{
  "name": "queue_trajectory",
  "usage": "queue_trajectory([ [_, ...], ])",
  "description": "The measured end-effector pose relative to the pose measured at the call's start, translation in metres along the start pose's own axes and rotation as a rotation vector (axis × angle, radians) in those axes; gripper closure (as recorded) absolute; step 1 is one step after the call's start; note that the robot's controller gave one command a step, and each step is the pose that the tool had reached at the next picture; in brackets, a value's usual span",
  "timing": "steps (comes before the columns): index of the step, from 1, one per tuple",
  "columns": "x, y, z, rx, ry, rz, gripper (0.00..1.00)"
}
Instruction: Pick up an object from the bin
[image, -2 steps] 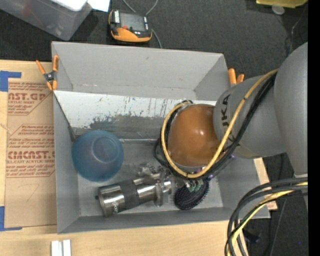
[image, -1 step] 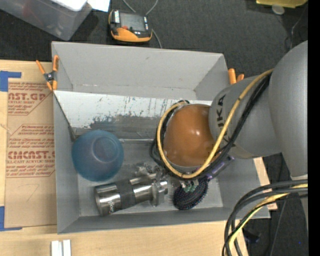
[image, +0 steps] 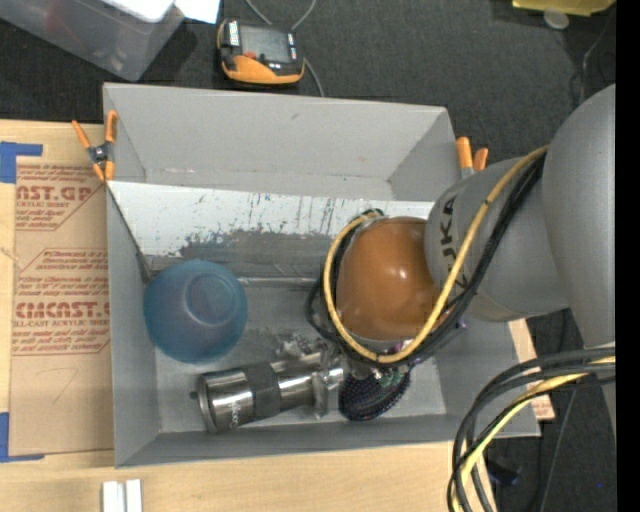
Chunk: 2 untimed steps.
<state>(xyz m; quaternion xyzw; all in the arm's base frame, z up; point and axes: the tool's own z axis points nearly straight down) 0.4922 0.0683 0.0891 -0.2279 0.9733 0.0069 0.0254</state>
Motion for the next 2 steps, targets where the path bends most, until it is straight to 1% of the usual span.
queue_trajectory([
  [1,-0.028,0.006,0.015,0.012,-0.015,-0.344,1.00],
  [2,-0.019,0.004,-0.002,0.003,-0.009,-0.310,1.00],
])
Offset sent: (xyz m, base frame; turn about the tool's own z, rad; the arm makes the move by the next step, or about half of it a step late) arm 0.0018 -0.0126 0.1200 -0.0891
